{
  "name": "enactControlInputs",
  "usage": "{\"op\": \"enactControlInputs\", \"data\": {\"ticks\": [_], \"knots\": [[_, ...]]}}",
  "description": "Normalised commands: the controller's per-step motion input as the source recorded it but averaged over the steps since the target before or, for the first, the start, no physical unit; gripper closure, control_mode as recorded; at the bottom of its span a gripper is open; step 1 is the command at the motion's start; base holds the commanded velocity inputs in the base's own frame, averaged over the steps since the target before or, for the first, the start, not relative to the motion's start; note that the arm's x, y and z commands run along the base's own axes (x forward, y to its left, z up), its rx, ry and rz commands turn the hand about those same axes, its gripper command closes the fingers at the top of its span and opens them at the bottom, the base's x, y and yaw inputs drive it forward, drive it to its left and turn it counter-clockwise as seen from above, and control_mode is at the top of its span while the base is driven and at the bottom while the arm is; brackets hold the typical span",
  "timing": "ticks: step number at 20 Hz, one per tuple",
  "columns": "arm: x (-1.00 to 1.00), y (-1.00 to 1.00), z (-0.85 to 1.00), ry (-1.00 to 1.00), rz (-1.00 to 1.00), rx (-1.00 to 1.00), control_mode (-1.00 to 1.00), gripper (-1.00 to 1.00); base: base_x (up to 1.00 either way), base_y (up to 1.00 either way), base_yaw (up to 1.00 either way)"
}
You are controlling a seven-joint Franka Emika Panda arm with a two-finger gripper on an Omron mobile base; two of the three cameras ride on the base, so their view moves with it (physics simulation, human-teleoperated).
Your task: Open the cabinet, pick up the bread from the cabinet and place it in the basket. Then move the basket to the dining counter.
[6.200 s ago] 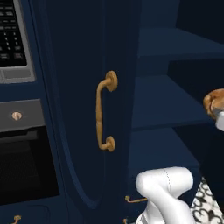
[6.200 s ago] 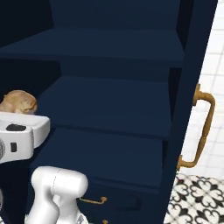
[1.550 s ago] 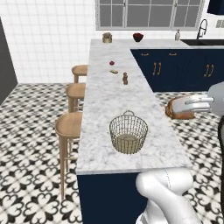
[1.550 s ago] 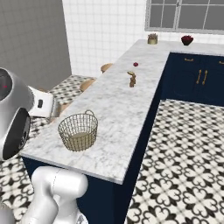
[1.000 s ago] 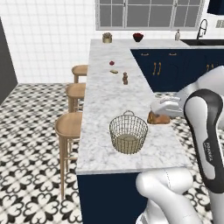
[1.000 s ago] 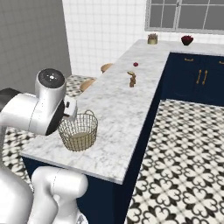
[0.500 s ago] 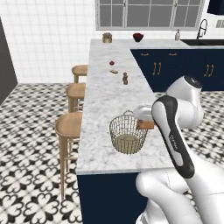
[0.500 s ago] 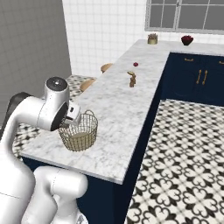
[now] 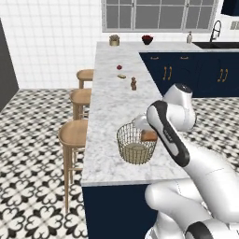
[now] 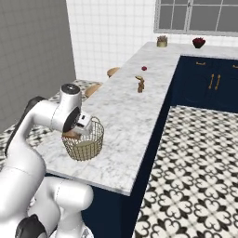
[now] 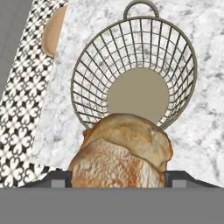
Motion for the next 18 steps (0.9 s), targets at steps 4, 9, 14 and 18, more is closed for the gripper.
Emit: {"op": "enactControlInputs", "data": {"ticks": [4,9,14,18], "knots": [[0.60,0.00,-0.55,0.11,-0.01,0.00,-1.00,1.00,0.00,0.00,0.00],[0.57,0.00,-0.57,0.13,-0.01,0.00,-1.00,1.00,0.00,0.00,0.00],[0.48,0.00,-0.51,0.10,-0.01,0.00,-1.00,1.00,0.00,0.00,0.00],[0.46,0.00,-0.55,0.09,-0.02,0.00,-1.00,1.00,0.00,0.00,0.00]]}}
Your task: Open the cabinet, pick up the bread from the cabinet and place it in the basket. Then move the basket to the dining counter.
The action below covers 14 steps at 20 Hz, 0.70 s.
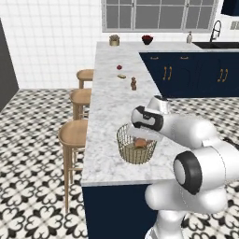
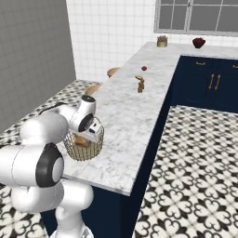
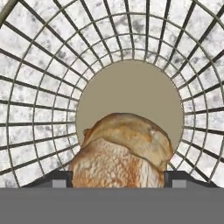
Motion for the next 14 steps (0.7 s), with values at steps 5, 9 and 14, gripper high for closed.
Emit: {"op": "enactControlInputs", "data": {"ticks": [5,9,14], "knots": [[0.28,0.06,-0.24,0.02,-0.03,0.00,-1.00,-1.00,0.00,0.00,0.00],[0.00,0.12,0.28,0.00,-0.02,-0.01,-1.00,-1.00,0.00,0.00,0.00],[0.00,0.07,0.28,0.00,0.00,-0.02,-1.00,-1.00,0.00,0.00,0.00]]}}
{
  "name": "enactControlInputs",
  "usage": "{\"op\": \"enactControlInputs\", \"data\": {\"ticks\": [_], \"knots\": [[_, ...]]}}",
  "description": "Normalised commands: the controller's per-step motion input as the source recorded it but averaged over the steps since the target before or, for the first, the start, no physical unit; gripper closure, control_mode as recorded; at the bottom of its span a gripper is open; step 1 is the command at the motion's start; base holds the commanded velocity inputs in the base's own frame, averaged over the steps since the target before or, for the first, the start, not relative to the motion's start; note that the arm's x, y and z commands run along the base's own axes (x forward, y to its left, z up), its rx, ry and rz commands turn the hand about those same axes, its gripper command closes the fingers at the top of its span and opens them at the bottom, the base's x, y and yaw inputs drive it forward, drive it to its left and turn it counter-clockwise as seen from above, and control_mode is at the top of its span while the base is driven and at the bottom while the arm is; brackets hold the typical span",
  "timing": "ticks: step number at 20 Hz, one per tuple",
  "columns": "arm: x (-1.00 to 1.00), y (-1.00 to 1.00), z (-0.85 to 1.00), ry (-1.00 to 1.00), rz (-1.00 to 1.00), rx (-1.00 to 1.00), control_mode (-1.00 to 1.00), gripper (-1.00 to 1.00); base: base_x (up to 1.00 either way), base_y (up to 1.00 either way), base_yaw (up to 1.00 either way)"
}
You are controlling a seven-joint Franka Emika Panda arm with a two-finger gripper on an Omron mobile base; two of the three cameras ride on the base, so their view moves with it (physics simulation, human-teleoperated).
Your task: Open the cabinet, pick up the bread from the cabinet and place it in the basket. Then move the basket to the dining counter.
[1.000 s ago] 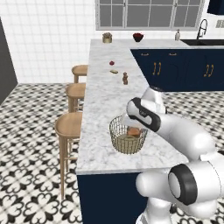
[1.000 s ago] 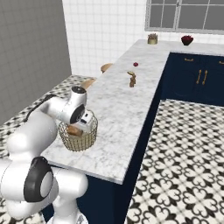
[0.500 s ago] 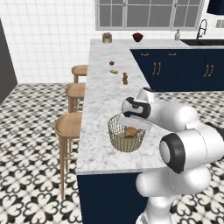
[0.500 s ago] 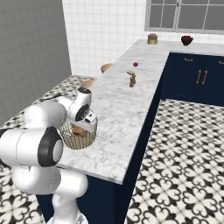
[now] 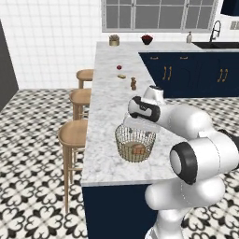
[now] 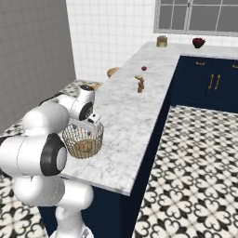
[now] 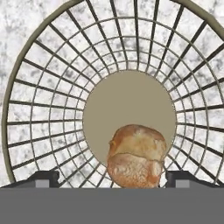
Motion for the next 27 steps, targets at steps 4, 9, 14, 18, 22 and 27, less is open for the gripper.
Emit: {"op": "enactControlInputs", "data": {"ticks": [4,9,14,18,22,27], "knots": [[-0.22,-0.01,0.24,-0.04,0.00,0.00,-1.00,-1.00,0.00,0.00,0.00],[-0.70,-0.08,0.52,-0.16,0.00,0.00,-1.00,-1.00,0.00,0.00,0.00],[-0.84,-0.11,0.52,-0.21,0.00,-0.07,-1.00,-1.00,0.00,0.00,0.00],[-0.82,-0.18,0.25,-0.44,0.00,-0.20,-1.00,-1.00,0.00,0.00,0.00],[-0.97,-0.15,0.87,-0.27,0.00,-0.06,-1.00,-1.00,0.00,0.00,0.00],[-0.85,-0.12,1.00,-0.26,0.00,0.00,-1.00,-1.00,0.00,0.00,0.00]]}}
